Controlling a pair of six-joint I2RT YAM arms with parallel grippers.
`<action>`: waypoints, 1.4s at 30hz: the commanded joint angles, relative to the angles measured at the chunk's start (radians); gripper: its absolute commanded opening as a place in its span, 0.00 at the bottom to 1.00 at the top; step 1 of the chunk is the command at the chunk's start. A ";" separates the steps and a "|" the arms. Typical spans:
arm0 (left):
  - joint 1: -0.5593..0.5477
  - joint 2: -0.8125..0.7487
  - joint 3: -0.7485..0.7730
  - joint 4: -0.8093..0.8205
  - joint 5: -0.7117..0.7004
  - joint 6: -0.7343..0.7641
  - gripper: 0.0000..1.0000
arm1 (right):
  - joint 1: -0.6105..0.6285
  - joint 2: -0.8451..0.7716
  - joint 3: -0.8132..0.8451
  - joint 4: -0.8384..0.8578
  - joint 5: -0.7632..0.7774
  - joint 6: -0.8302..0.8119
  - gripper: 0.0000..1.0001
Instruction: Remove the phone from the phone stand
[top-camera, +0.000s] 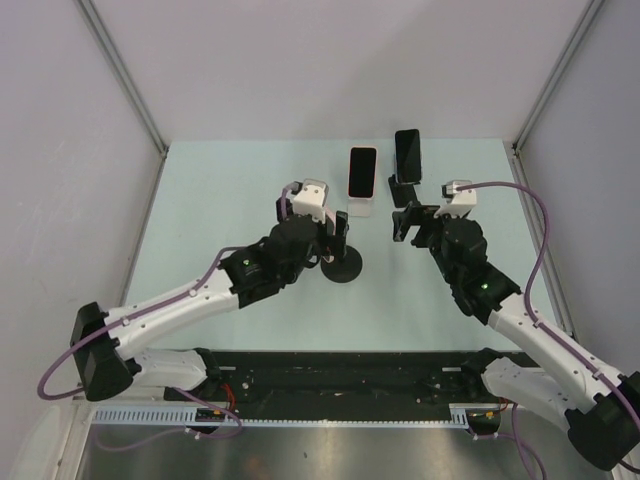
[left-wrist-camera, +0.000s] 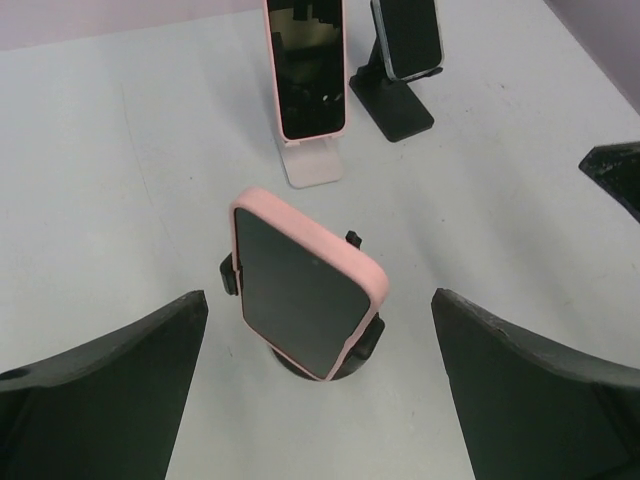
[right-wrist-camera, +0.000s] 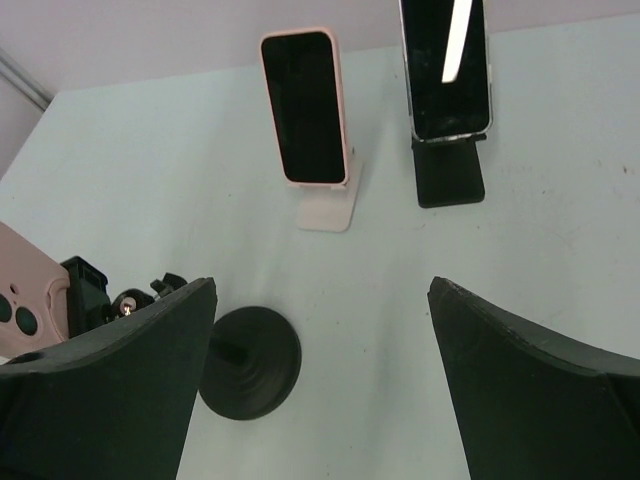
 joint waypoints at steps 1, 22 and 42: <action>-0.023 0.046 0.074 0.020 -0.092 0.007 1.00 | -0.008 -0.021 -0.017 -0.010 -0.027 0.024 0.92; -0.022 0.130 0.068 0.018 -0.040 0.061 0.47 | 0.026 0.031 -0.059 0.125 -0.226 -0.054 0.90; 0.104 -0.074 -0.022 0.018 0.386 0.363 0.07 | 0.104 0.158 -0.088 0.280 -0.578 -0.236 0.99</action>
